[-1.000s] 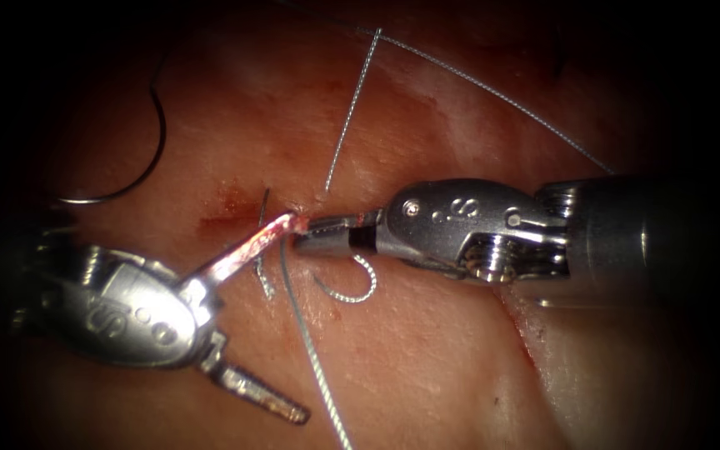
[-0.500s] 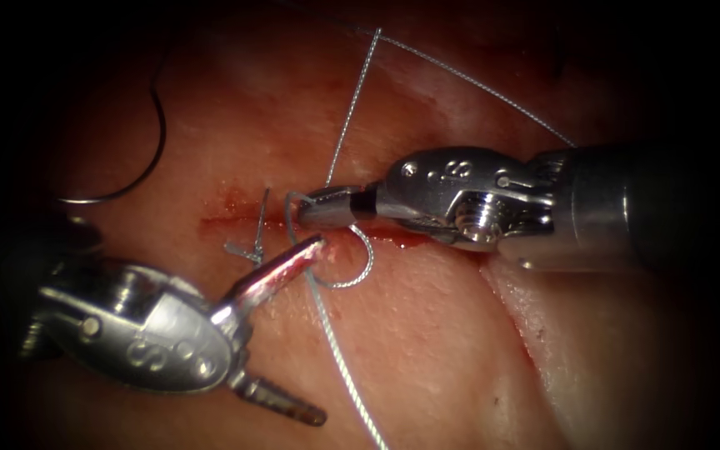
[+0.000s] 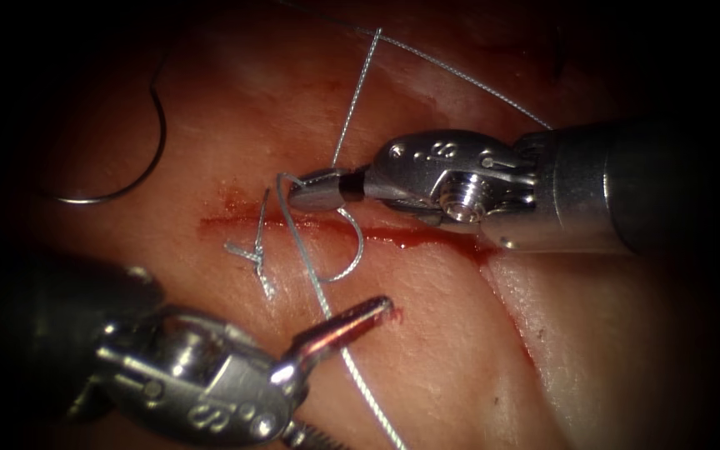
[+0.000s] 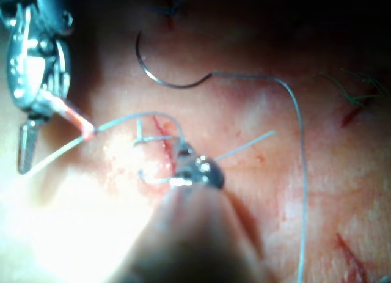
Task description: Wound Closure
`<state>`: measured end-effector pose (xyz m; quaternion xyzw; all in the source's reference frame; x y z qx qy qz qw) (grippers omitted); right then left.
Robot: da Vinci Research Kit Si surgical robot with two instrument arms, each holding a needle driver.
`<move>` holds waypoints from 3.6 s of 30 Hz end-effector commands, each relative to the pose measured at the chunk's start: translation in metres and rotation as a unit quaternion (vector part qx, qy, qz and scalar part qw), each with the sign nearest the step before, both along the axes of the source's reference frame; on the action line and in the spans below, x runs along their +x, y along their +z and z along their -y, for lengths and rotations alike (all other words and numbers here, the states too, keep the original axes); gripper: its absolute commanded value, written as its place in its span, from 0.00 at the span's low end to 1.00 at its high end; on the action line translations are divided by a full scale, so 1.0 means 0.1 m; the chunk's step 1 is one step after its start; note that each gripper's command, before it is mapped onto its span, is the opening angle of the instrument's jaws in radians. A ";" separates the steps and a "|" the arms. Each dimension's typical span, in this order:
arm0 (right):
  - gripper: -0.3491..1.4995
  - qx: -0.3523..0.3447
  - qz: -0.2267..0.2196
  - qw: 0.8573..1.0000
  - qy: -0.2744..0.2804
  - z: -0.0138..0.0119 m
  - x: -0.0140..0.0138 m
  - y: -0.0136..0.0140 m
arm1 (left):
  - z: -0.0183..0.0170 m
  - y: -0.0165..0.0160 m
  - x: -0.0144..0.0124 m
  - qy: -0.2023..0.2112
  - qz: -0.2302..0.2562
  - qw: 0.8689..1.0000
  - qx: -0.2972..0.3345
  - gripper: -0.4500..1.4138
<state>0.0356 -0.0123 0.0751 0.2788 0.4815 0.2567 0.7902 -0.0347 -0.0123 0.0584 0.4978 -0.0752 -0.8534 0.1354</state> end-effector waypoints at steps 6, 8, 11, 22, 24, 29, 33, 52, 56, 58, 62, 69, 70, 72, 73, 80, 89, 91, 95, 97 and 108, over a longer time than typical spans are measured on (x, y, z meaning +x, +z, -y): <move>0.00 0.007 0.002 1.000 0.002 0.000 0.010 0.005 | 0.008 0.018 -0.012 0.017 -0.023 0.999 -0.023 0.68; 0.00 0.008 0.001 1.000 0.001 0.000 0.010 0.005 | 0.010 0.020 -0.014 0.018 -0.029 0.999 -0.024 0.68; 0.00 0.010 0.003 1.000 0.002 0.000 0.011 0.006 | 0.011 0.020 -0.018 0.019 -0.030 0.999 -0.026 0.67; 0.00 0.014 0.014 1.000 -0.003 0.001 0.011 0.013 | 0.017 0.012 -0.027 0.017 -0.035 0.999 -0.035 0.62; 0.00 0.017 0.014 1.000 -0.002 0.000 0.011 0.014 | 0.017 0.012 -0.027 0.017 -0.035 0.999 -0.035 0.59; 0.00 0.020 0.015 1.000 -0.002 0.001 0.010 0.013 | 0.018 0.011 -0.021 0.025 -0.037 0.998 -0.052 0.00; 0.00 0.020 0.015 1.000 -0.004 0.001 0.004 0.011 | 0.016 0.008 -0.013 0.014 -0.024 0.998 -0.063 0.00; 0.17 0.022 -0.007 1.000 -0.006 0.032 -0.042 -0.028 | -0.030 -0.032 0.125 -0.010 -0.020 0.998 -0.056 0.00; 0.60 0.012 -0.015 1.000 -0.011 0.043 -0.050 -0.056 | -0.039 -0.035 0.144 -0.022 -0.026 0.997 -0.064 0.00; 0.77 0.010 -0.018 1.000 -0.005 0.047 -0.052 -0.068 | -0.041 -0.033 0.147 -0.029 -0.031 0.997 -0.063 0.00; 0.89 0.013 -0.036 0.999 0.005 0.046 -0.051 -0.086 | -0.040 -0.026 0.145 -0.033 -0.036 0.997 -0.067 0.00; 0.84 0.004 -0.078 0.996 0.044 0.004 -0.053 -0.118 | -0.037 -0.021 0.130 -0.022 -0.028 0.997 -0.070 0.00; 0.74 0.000 -0.081 0.995 0.051 -0.004 -0.054 -0.121 | -0.036 -0.021 0.127 -0.020 -0.027 0.997 -0.072 0.00; 0.32 -0.020 -0.085 0.995 0.055 -0.022 -0.052 -0.124 | -0.033 -0.018 0.119 -0.016 -0.023 0.997 -0.070 0.00; 0.10 -0.023 -0.084 0.994 0.058 -0.030 -0.051 -0.124 | -0.031 -0.017 0.115 -0.016 -0.021 0.997 -0.070 0.00; 0.00 -0.058 -0.063 0.992 0.087 -0.079 -0.011 -0.053 | -0.020 -0.012 0.091 0.000 -0.013 0.997 -0.072 0.00; 0.00 -0.073 -0.050 0.992 0.086 -0.057 0.009 0.015 | -0.026 -0.015 0.093 0.007 -0.010 0.997 -0.076 0.00; 0.00 -0.071 -0.050 0.992 0.086 -0.050 0.010 0.012 | -0.032 -0.012 0.093 0.001 -0.017 0.997 -0.079 0.00; 0.00 -0.065 -0.060 0.993 0.078 -0.041 0.013 0.003 | -0.046 0.003 0.094 -0.010 -0.028 0.996 -0.086 0.00; 0.00 -0.063 -0.065 0.993 0.076 -0.037 0.015 -0.002 | -0.052 0.011 0.094 -0.010 -0.029 0.996 -0.087 0.00; 0.00 -0.057 -0.084 0.992 0.080 -0.029 0.008 -0.026 | -0.049 0.073 0.059 -0.004 -0.042 0.996 -0.077 0.00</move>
